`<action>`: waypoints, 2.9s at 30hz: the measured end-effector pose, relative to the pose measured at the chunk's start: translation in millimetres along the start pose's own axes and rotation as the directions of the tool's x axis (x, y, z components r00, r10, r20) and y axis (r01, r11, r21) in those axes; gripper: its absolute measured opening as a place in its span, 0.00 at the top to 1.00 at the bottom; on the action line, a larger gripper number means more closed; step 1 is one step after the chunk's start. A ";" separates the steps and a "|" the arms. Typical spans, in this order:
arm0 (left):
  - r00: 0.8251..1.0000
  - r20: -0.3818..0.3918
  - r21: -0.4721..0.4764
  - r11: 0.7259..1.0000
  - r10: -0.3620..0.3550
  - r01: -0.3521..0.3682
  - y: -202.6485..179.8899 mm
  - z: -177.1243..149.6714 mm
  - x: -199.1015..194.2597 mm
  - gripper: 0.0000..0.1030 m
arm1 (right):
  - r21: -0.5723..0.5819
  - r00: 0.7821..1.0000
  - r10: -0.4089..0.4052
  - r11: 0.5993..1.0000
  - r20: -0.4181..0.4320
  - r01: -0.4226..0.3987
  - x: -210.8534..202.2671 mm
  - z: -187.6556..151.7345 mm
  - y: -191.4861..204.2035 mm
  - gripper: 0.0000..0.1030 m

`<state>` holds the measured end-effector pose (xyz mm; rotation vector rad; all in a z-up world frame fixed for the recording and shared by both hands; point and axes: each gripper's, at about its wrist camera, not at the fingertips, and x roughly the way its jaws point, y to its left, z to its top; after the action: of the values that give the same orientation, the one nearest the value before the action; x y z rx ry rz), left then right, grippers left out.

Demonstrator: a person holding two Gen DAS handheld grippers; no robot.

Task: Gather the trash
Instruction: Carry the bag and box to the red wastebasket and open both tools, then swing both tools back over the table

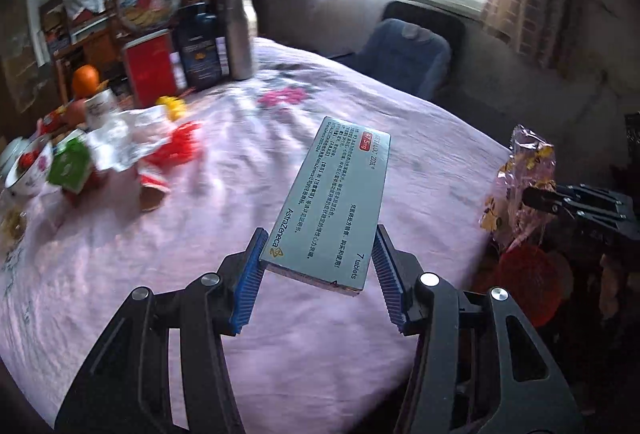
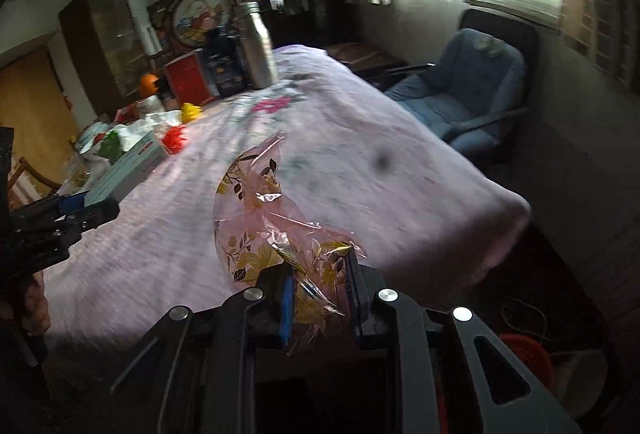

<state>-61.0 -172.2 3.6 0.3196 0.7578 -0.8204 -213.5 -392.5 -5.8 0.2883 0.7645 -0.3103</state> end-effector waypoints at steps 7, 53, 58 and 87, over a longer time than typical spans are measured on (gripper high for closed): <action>0.962 -0.136 0.255 0.930 -0.238 0.266 -149.3 -4.9 48.4 0.49 | 0.231 0.964 -0.227 0.939 -0.141 0.255 -21.7 -81.3 -128.3 0.79; 0.734 -0.622 0.282 0.796 -0.273 0.535 -343.2 -73.7 208.5 0.27 | 0.507 0.905 -0.254 0.761 -0.343 0.405 31.0 -190.7 -264.7 0.44; 0.788 -0.542 0.297 0.811 -0.291 0.504 -318.8 -57.0 173.3 0.22 | 0.468 0.897 -0.311 0.771 -0.314 0.431 18.8 -171.6 -245.6 0.30; 0.995 -0.085 -0.003 0.999 -0.042 0.042 32.0 15.6 51.1 0.11 | 0.025 0.991 -0.120 0.992 -0.052 0.121 55.9 2.8 20.4 0.15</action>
<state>-6.6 -187.2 -22.9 0.3405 0.8472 -0.8504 -166.0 -384.3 -40.8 0.2774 0.8301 -0.4294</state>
